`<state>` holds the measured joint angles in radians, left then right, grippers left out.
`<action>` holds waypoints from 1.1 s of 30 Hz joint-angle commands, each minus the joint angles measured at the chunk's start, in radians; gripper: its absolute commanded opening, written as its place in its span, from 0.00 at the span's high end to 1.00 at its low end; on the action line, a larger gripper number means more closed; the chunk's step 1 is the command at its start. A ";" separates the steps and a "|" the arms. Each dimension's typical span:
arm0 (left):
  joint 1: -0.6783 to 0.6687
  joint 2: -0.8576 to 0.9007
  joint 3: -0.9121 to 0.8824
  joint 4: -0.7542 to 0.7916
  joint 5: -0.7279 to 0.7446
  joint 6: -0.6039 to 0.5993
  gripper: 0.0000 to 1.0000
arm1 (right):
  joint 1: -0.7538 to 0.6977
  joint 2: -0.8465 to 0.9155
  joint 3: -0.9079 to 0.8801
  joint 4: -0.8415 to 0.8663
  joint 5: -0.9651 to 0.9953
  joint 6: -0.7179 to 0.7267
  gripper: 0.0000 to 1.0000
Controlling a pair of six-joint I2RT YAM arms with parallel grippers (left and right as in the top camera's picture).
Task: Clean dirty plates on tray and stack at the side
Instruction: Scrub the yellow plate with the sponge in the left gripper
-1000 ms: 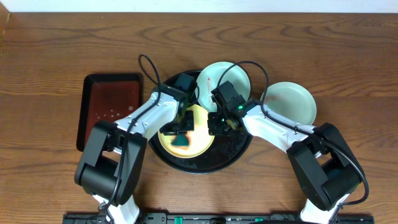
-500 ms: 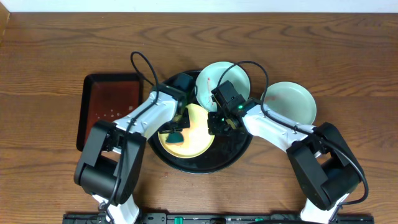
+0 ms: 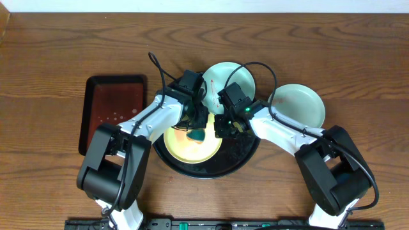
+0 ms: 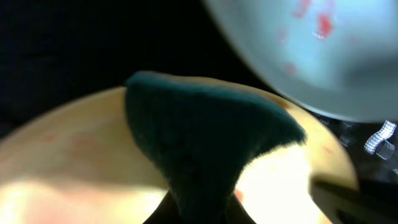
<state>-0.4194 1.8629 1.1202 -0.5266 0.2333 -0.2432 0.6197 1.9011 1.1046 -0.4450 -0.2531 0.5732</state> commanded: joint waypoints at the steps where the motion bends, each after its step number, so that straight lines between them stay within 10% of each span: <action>1: 0.002 0.017 -0.003 0.012 -0.346 -0.122 0.93 | -0.003 0.022 -0.001 -0.007 0.023 -0.002 0.99; 5: 0.003 0.017 -0.003 -0.100 -0.661 -0.357 0.93 | -0.003 0.022 -0.001 -0.007 0.028 -0.001 0.99; 10: 0.002 0.017 -0.003 -0.177 -0.671 -0.380 0.93 | -0.003 0.022 -0.001 -0.008 0.028 -0.001 0.99; 23: 0.002 0.017 -0.003 -0.244 0.235 0.183 0.92 | -0.003 0.022 -0.001 -0.007 0.028 -0.001 0.99; 33: 0.004 0.017 -0.003 -0.065 -0.320 -0.116 0.93 | -0.004 0.022 -0.001 -0.011 0.029 -0.002 0.99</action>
<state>-0.4210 1.8645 1.1244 -0.6216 0.2256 -0.2111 0.6201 1.9026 1.1061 -0.4419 -0.2501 0.5732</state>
